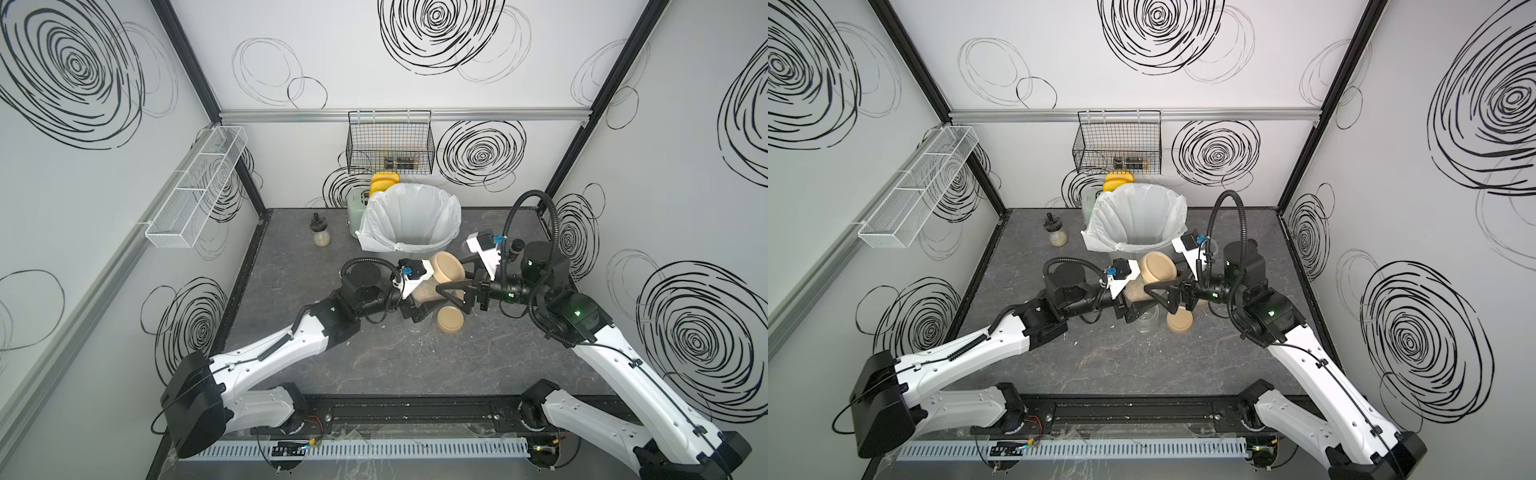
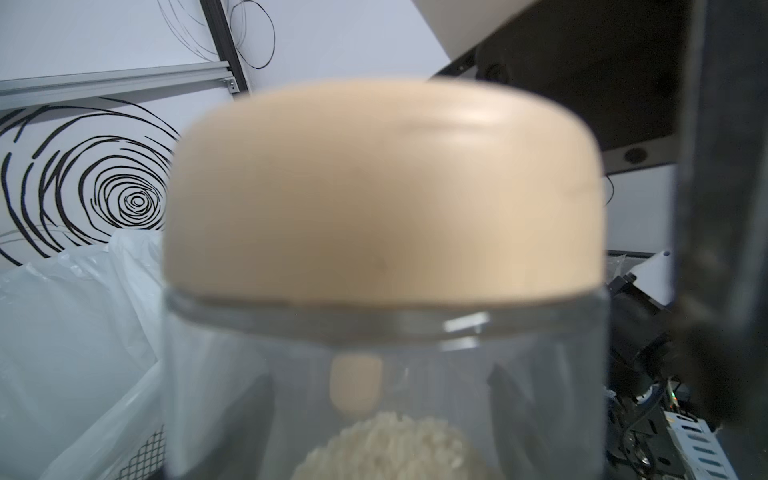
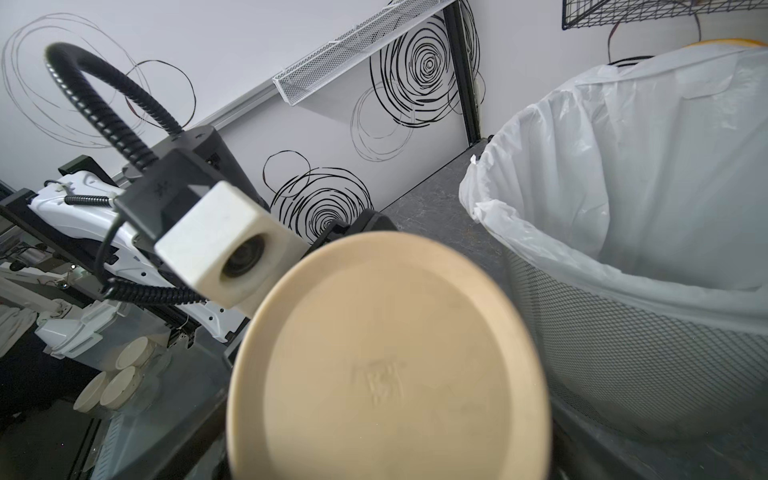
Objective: Empty moldy rice from jars
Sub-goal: Pick up the jar from the center of the board, then unscrew the lid from the jar.
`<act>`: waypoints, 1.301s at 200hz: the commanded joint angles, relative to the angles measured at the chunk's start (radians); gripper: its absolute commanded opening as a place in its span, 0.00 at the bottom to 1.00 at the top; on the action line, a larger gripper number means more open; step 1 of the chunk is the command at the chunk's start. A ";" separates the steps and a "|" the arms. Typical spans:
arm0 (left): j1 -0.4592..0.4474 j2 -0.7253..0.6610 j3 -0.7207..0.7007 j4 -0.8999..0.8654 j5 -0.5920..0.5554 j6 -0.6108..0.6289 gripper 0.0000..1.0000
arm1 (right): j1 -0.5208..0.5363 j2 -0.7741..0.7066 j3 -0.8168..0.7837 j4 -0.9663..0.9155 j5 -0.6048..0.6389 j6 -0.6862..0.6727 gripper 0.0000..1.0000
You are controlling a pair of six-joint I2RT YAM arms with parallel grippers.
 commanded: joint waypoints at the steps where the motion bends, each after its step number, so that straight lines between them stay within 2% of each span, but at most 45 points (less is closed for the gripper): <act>1: 0.026 -0.050 -0.005 0.210 0.020 -0.076 0.57 | -0.010 -0.037 0.005 -0.010 0.013 -0.010 0.98; 87: 0.049 -0.079 -0.026 0.205 0.008 -0.089 0.57 | -0.034 -0.073 0.010 0.019 0.038 -0.009 0.98; 149: 0.046 -0.073 -0.023 0.184 0.010 -0.080 0.57 | -0.035 -0.024 0.041 0.081 0.045 0.005 0.98; 260: 0.017 -0.044 -0.006 0.174 0.004 -0.065 0.57 | -0.009 0.081 0.090 0.182 -0.018 0.004 0.98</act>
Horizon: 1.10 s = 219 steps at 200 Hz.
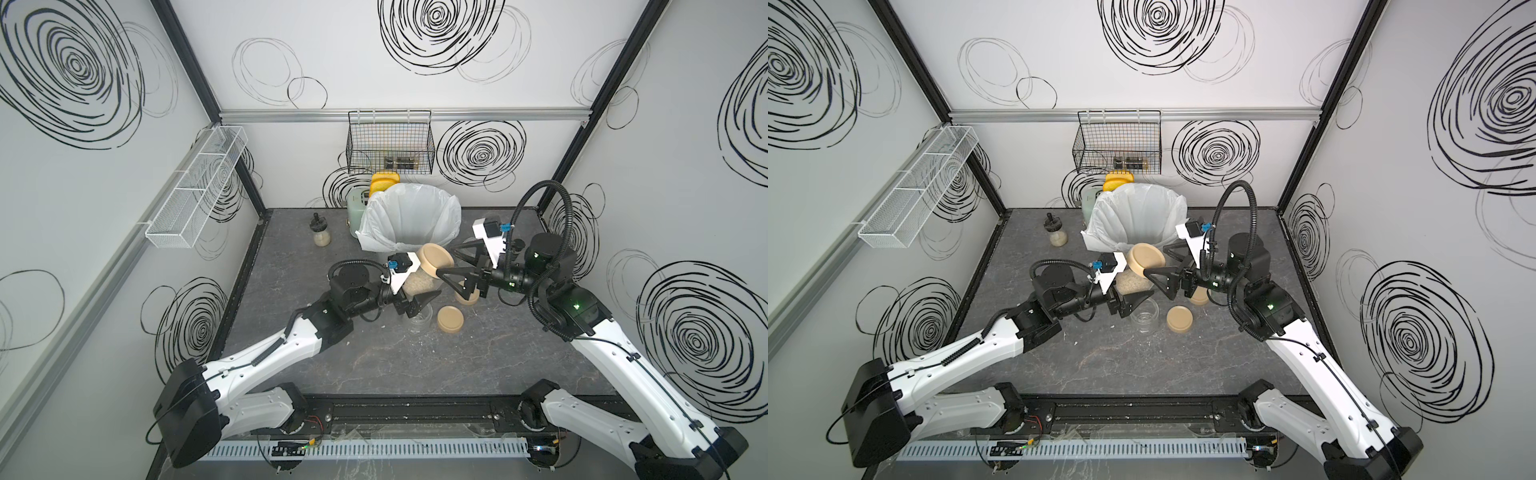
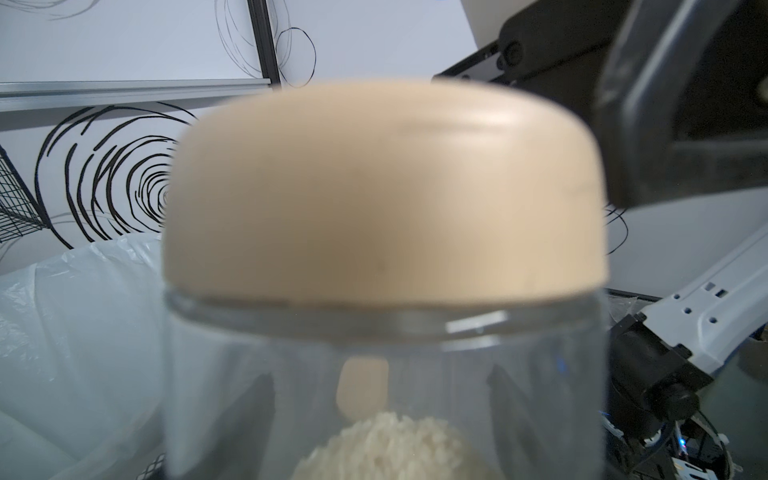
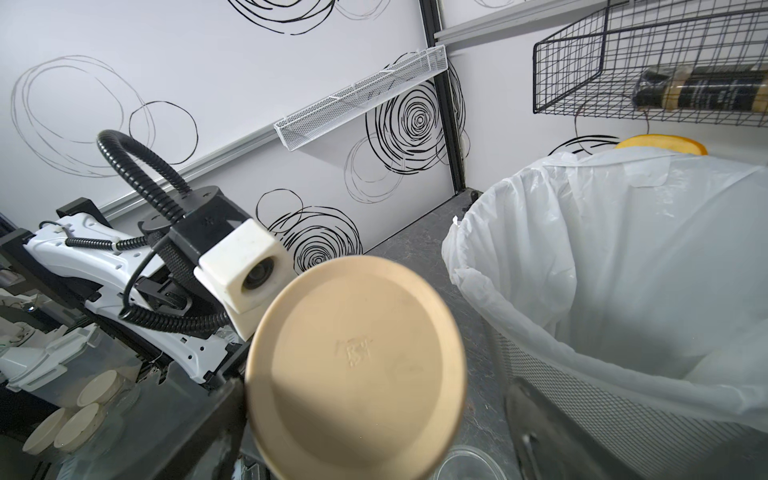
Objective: Empty moldy rice from jars
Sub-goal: Unscrew the lid from the jar.
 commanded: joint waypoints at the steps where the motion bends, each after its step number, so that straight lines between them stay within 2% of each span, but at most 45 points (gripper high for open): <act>1: -0.008 -0.008 0.031 0.123 0.005 0.007 0.57 | 0.016 0.019 0.044 0.052 -0.020 -0.001 0.98; 34: -0.015 -0.006 0.039 0.121 0.006 0.011 0.57 | 0.037 0.049 0.057 0.041 -0.012 -0.011 1.00; 61: -0.019 -0.005 0.039 0.117 0.007 0.015 0.57 | 0.055 0.065 0.071 0.018 -0.013 -0.028 0.97; 78: -0.021 -0.004 0.039 0.115 0.007 0.014 0.57 | 0.069 0.071 0.078 0.007 -0.003 -0.041 0.92; 121: -0.023 -0.006 0.044 0.109 0.012 0.012 0.57 | 0.079 0.082 0.080 -0.012 -0.002 -0.055 0.73; 147: -0.021 -0.010 0.046 0.109 0.032 0.001 0.57 | 0.081 0.079 0.074 -0.014 -0.010 -0.069 0.66; 169: -0.007 -0.008 0.058 0.106 0.124 -0.024 0.57 | 0.080 0.072 0.060 -0.011 -0.051 -0.095 0.65; 196: 0.016 0.003 0.089 0.097 0.313 -0.070 0.57 | 0.070 0.061 0.039 -0.002 -0.174 -0.136 0.65; 219: 0.019 0.003 0.093 0.101 0.419 -0.103 0.57 | 0.059 0.066 0.044 -0.014 -0.274 -0.170 0.65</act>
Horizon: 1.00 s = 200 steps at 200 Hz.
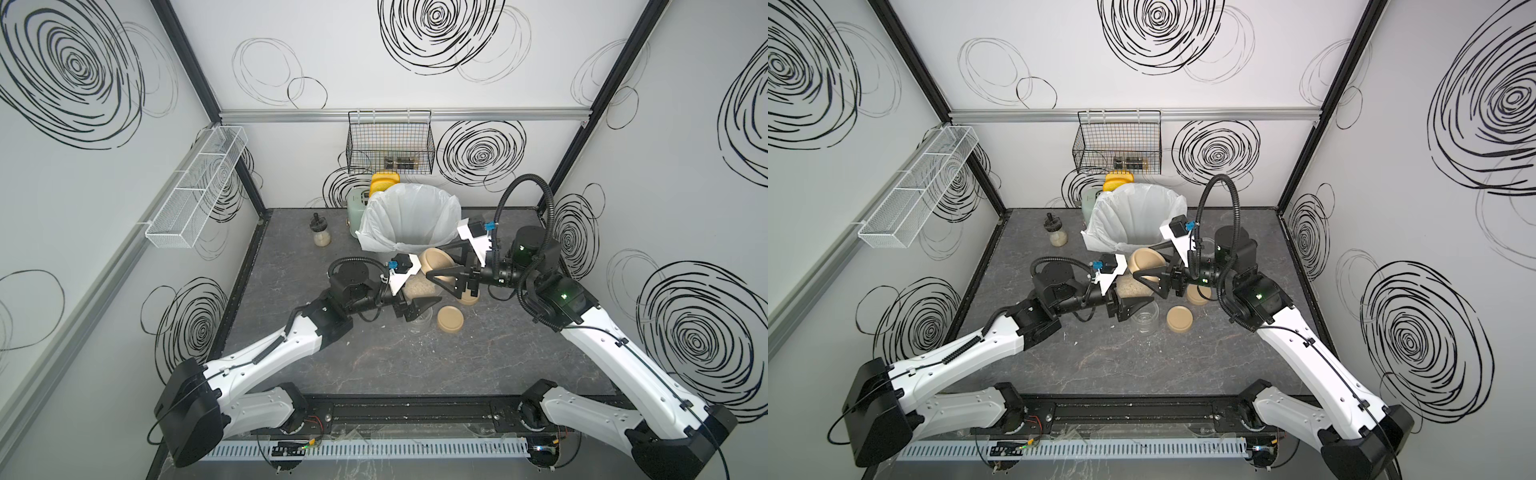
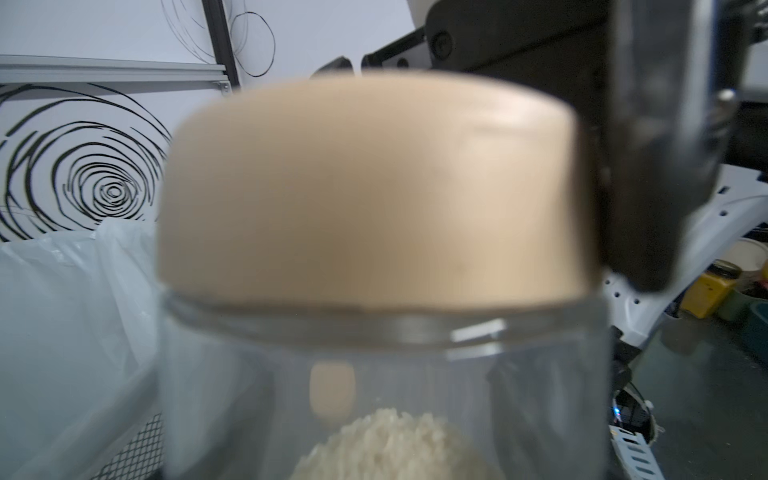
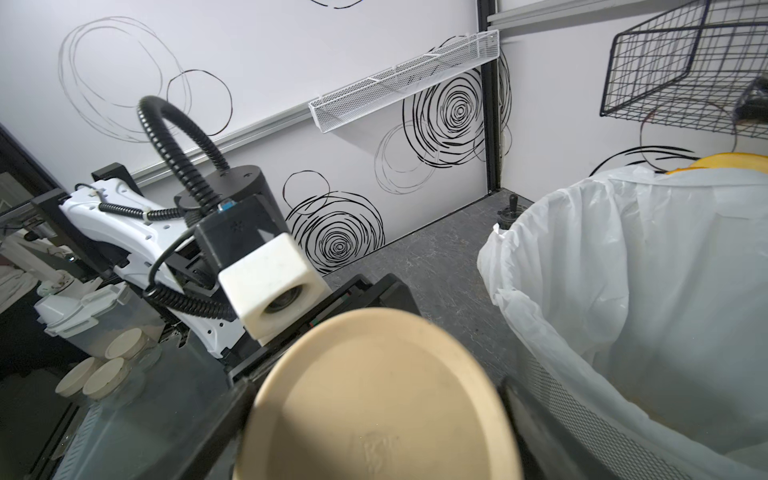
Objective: Empty moldy rice from jars
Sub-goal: Unscrew the lid from the jar.
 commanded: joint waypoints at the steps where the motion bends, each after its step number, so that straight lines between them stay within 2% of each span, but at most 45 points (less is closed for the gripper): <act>1: -0.011 -0.006 0.075 0.126 0.223 -0.060 0.57 | 0.007 0.000 -0.003 -0.014 -0.185 -0.077 0.65; 59: -0.004 -0.017 0.076 0.258 0.448 -0.226 0.57 | 0.007 0.021 0.029 -0.088 -0.348 -0.191 0.63; 110: -0.014 -0.010 0.048 0.431 0.479 -0.367 0.59 | 0.007 0.039 0.049 -0.092 -0.393 -0.205 0.64; 136: -0.018 -0.006 0.039 0.448 0.469 -0.376 0.59 | 0.007 0.033 0.052 -0.091 -0.378 -0.210 0.73; 148: -0.018 -0.009 0.032 0.460 0.457 -0.379 0.59 | 0.006 0.028 0.052 -0.092 -0.355 -0.209 0.85; 159: -0.018 -0.011 0.018 0.485 0.438 -0.386 0.59 | 0.006 0.024 0.054 -0.096 -0.329 -0.205 1.00; 200: -0.010 -0.015 -0.023 0.568 0.400 -0.428 0.59 | -0.003 0.010 0.053 -0.103 -0.281 -0.205 0.98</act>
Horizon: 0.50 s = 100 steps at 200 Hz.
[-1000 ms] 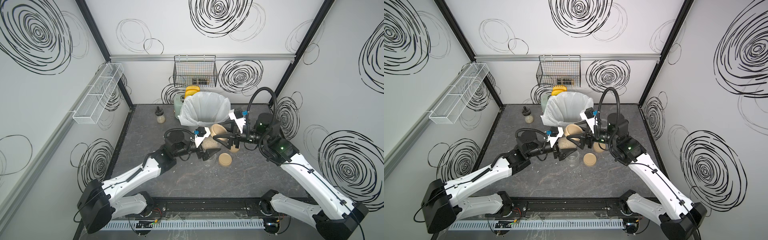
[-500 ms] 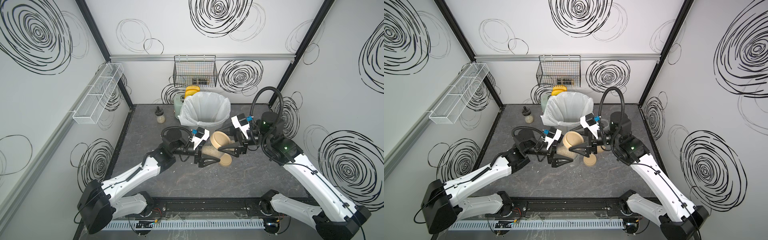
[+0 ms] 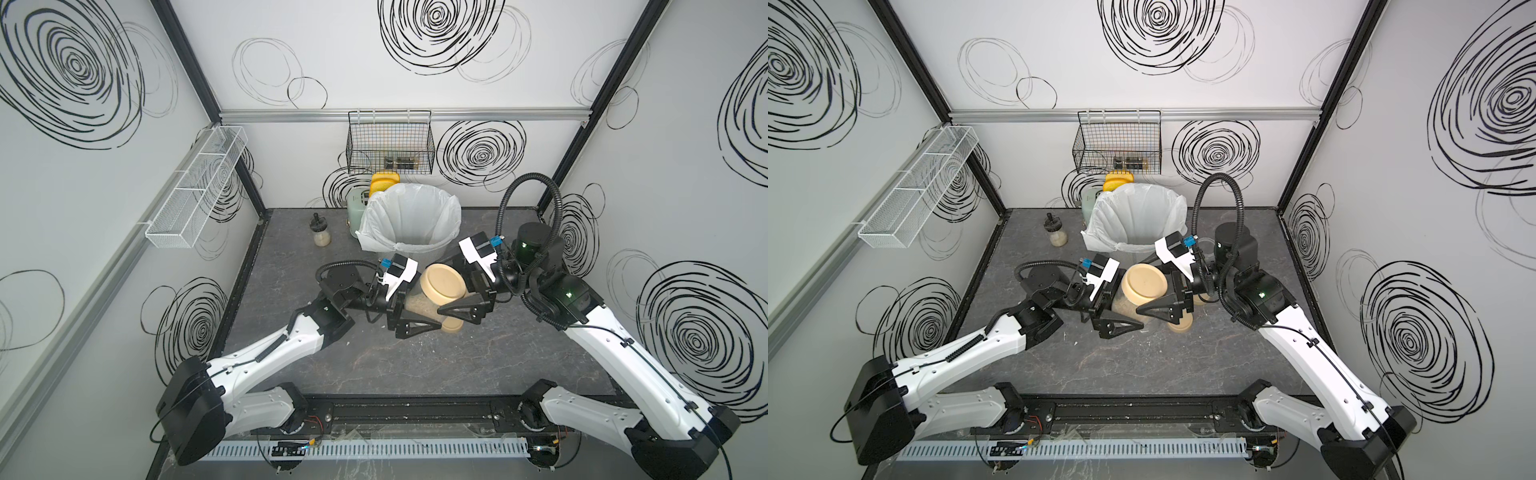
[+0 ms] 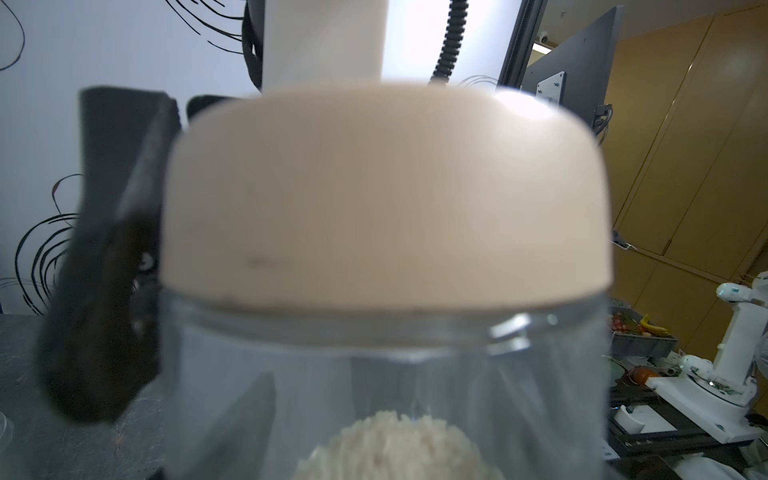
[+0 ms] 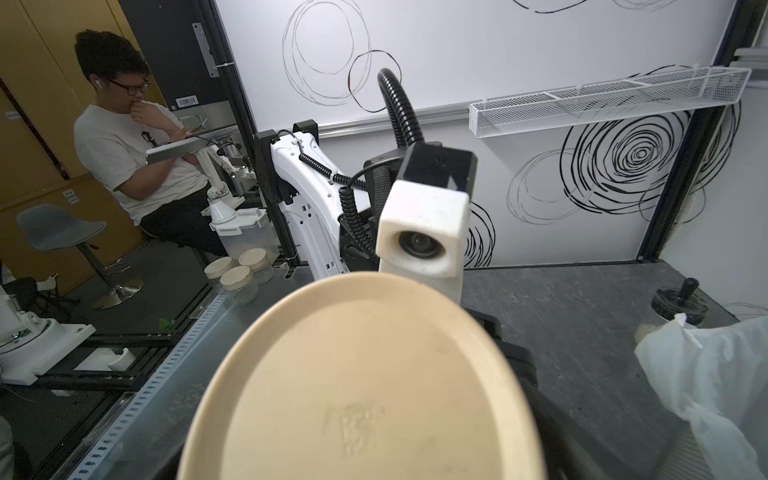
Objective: Empty moldy rice from jars
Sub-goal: Unscrew the lid from the jar.
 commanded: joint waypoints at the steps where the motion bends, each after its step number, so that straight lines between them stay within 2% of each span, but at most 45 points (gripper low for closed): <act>1: -0.007 -0.028 0.002 0.242 -0.011 -0.035 0.58 | -0.009 -0.005 -0.007 -0.038 0.065 -0.021 0.98; 49: 0.019 -0.052 -0.012 0.206 -0.045 -0.014 0.58 | -0.031 -0.043 -0.030 -0.056 0.137 -0.009 0.98; 72: 0.038 -0.084 -0.009 0.108 -0.090 0.065 0.58 | -0.043 -0.080 -0.060 -0.056 0.169 0.007 0.98; 100: 0.051 -0.133 0.009 -0.068 -0.199 0.205 0.58 | -0.063 -0.115 -0.088 -0.092 0.222 0.024 0.98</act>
